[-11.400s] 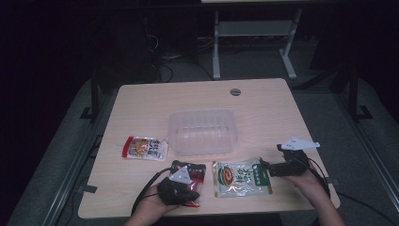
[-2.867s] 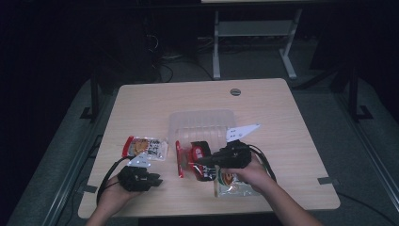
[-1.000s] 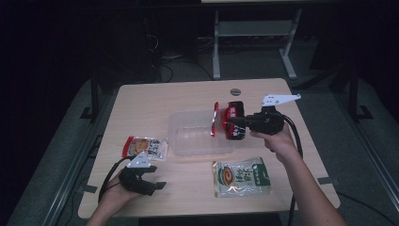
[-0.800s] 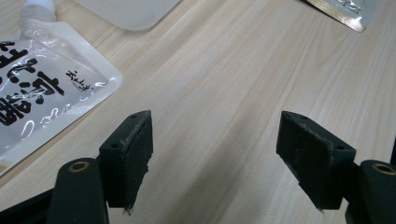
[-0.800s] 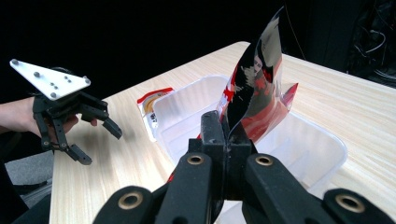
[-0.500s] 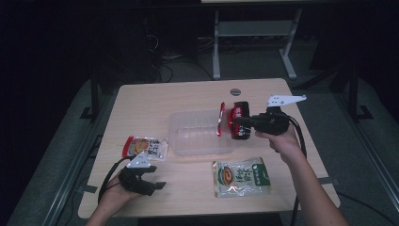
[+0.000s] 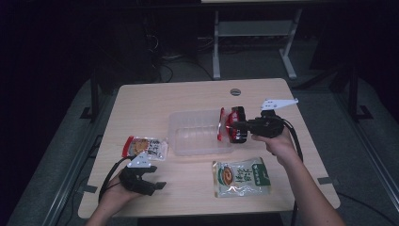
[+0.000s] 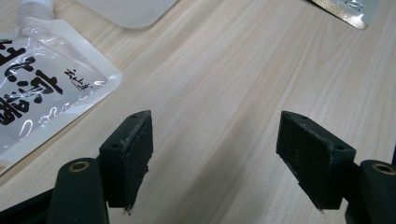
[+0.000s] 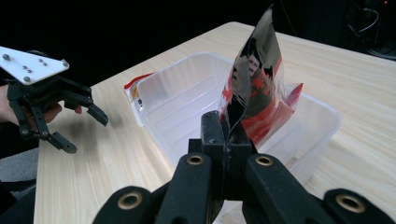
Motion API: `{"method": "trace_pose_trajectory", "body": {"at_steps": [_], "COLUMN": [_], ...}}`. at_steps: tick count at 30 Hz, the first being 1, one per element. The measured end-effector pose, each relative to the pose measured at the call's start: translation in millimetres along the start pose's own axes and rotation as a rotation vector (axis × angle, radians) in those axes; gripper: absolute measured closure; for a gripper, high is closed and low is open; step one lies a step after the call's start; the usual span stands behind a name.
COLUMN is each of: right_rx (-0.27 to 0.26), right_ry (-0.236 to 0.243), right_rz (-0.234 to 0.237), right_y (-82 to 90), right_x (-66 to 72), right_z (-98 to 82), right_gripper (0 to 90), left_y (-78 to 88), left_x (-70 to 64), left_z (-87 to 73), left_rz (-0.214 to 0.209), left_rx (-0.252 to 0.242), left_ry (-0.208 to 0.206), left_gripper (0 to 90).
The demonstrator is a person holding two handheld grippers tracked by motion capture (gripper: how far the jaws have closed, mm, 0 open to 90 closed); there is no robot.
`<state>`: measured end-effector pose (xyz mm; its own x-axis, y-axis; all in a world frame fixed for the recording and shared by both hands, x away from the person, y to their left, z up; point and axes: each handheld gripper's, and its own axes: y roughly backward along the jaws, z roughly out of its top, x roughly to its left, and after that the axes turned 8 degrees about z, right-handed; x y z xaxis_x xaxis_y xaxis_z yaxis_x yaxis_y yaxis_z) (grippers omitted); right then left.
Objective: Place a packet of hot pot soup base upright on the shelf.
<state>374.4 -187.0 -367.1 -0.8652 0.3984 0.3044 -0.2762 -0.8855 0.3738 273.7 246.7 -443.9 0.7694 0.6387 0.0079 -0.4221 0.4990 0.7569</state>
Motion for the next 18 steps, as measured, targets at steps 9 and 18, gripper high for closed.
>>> {"method": "trace_pose_trajectory", "body": {"at_steps": [9, 18], "right_rx": [0.037, 0.067], "right_ry": [-0.029, -0.043], "right_rz": [0.005, -0.001], "right_y": [-16.8, -32.8], "right_x": [-4.0, -8.3], "right_z": [-4.7, -7.8], "right_gripper": [89.4, 89.3], "left_y": [-1.4, -1.8], "left_x": [0.0, 0.0], "left_z": [0.5, 0.1], "left_rz": [-0.003, -0.005], "left_rx": [0.006, 0.01], "left_ry": [-0.009, -0.011], "left_gripper": [27.0, 27.0]}}
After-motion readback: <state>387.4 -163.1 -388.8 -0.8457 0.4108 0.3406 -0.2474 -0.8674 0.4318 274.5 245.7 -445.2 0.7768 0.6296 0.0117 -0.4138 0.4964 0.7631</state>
